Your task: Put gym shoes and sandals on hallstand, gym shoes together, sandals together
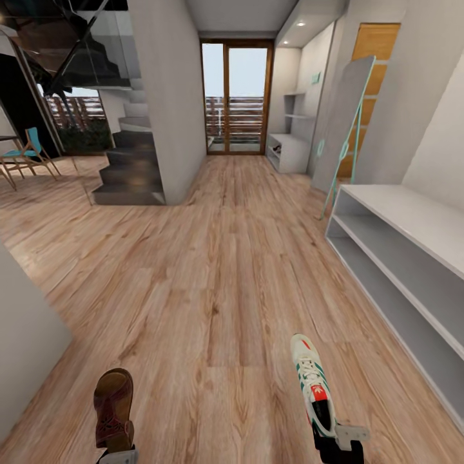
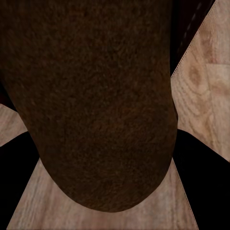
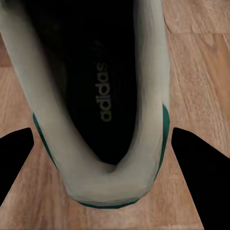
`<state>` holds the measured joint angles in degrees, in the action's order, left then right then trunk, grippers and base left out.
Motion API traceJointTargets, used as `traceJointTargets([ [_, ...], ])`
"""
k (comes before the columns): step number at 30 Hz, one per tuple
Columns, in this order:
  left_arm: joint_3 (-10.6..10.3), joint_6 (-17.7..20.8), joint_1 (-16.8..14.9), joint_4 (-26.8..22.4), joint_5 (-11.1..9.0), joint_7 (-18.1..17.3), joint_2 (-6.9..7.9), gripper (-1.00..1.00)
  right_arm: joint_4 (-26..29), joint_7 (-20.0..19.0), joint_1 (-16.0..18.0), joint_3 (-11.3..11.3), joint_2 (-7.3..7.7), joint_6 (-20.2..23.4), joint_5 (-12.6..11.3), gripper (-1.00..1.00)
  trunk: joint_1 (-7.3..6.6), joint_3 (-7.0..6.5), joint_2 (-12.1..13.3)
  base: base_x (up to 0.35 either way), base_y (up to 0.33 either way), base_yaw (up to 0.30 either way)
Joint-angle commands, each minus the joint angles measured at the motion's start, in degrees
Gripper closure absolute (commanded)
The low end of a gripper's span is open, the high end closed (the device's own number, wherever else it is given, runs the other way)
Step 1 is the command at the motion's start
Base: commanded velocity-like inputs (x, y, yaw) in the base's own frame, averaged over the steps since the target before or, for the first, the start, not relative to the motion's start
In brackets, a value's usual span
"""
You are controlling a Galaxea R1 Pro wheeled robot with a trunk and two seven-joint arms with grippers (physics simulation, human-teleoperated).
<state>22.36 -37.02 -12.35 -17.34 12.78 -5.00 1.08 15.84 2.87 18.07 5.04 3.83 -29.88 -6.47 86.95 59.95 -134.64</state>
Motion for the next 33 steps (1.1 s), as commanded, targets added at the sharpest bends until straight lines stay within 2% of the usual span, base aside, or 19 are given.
traceJointTargets([
  [1, 0.5, -0.2, 0.0, 0.0, 0.1, -0.5, -0.03, 1.0, 0.0, 0.2, 0.0, 0.5, 0.04, -0.2, -0.6, 1.0, 0.02, 0.05, 0.0, 0.337, 0.0, 0.0],
  [33, 0.5, -0.2, 0.0, 0.0, 0.1, -0.5, -0.03, 1.0, 0.0, 0.2, 0.0, 0.5, 0.04, -0.2, -0.6, 1.0, 0.02, 0.05, 0.0, 0.337, 0.0, 0.0],
])
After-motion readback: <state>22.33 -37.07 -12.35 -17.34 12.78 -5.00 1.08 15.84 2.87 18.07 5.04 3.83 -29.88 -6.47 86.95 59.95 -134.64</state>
